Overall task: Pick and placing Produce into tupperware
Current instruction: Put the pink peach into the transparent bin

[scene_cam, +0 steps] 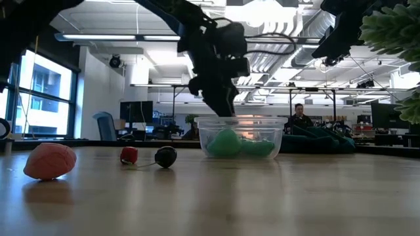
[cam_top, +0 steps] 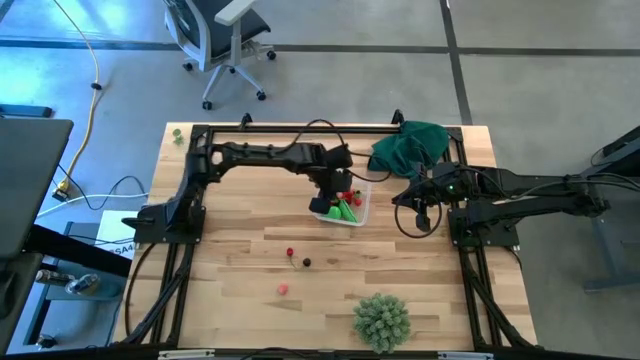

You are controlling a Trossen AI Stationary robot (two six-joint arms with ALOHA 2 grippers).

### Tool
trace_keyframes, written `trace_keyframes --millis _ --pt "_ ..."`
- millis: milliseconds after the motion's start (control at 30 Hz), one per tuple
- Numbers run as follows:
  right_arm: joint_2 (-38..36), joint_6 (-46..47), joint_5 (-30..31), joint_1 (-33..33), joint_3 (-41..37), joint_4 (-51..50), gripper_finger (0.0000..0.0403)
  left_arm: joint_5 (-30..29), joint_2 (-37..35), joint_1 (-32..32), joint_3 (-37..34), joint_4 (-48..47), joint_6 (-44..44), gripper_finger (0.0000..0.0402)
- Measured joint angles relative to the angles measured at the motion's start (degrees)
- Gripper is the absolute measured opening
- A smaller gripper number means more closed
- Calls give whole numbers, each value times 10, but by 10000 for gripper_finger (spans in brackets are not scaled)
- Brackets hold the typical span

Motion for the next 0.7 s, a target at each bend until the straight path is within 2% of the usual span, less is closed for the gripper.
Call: trace_keyframes --millis 100,467,600,700 --pt "0 0 0 0 0 0 24 -3 15 0 15 -24 2 90" --pt "0 0 0 0 0 0 24 -3 18 0 17 -22 0 91" --pt "0 0 0 0 0 0 24 -8 18 -1 17 -22 0 104" --pt "0 0 0 0 0 0 24 -34 18 -5 17 -22 11 123"
